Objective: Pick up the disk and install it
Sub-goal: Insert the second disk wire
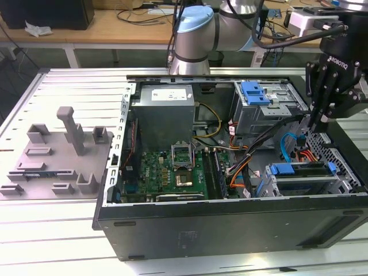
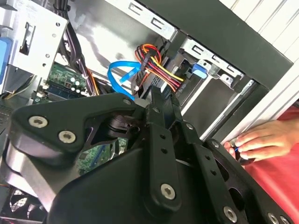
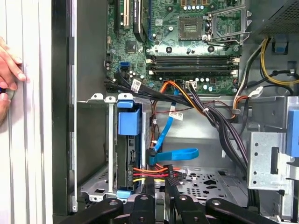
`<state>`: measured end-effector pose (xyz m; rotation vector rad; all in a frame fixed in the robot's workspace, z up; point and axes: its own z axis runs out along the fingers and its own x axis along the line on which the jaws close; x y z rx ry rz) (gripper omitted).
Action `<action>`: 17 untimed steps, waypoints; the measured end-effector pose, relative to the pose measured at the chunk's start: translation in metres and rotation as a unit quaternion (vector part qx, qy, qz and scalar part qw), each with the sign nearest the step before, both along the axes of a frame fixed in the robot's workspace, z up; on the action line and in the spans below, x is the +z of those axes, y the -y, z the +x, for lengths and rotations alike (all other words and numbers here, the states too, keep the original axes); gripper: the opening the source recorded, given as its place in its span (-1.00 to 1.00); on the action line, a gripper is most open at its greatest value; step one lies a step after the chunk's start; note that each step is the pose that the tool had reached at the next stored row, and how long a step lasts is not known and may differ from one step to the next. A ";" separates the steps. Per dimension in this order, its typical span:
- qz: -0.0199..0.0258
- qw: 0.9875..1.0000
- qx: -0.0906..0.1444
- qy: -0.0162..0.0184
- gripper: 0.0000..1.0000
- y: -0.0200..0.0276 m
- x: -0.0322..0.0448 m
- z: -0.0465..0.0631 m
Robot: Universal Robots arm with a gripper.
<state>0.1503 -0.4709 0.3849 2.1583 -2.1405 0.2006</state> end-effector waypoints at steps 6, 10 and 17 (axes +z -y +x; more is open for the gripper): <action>-0.003 1.000 0.000 0.000 -0.53 -0.0007 -0.0014 -0.004; -0.007 1.000 0.000 0.000 -0.53 -0.0007 -0.0034 -0.007; -0.016 1.000 0.000 0.000 -0.53 -0.0013 -0.0058 -0.010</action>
